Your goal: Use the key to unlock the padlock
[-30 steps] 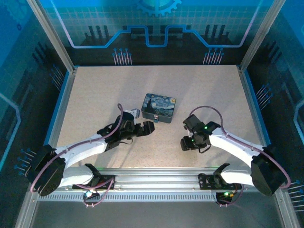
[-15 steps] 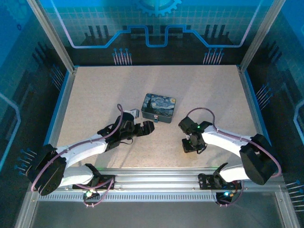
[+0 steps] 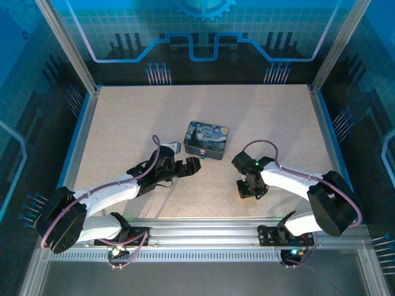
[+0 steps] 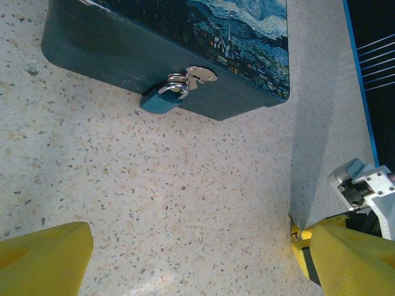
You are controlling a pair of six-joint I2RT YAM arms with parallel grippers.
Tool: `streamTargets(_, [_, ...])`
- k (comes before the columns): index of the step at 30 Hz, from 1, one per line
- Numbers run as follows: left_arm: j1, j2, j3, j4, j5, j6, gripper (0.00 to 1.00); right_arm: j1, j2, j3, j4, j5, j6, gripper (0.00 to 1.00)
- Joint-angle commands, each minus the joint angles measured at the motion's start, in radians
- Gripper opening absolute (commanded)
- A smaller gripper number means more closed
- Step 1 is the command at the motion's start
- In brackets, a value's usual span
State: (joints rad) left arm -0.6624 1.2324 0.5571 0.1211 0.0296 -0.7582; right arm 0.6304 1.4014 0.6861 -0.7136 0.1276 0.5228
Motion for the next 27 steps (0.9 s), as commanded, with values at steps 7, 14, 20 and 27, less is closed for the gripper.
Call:
streamTargets(7, [-0.003,0.028,0.015,0.012,-0.009,0.013,0.92,-0.031,0.025,0.022,-0.003,0.003,-0.015,0.29])
streamTargets(14, [-0.003,0.038,0.020,0.014,-0.005,0.015,0.93,-0.034,0.035,0.027,-0.001,-0.005,-0.021,0.20])
streamTargets(20, [-0.002,0.038,0.025,0.010,-0.003,0.016,0.93,-0.034,0.027,0.024,-0.003,-0.004,-0.019,0.16])
streamTargets(27, [-0.002,0.038,0.033,0.005,-0.003,0.019,0.93,-0.034,0.014,0.023,-0.009,-0.003,-0.023,0.09])
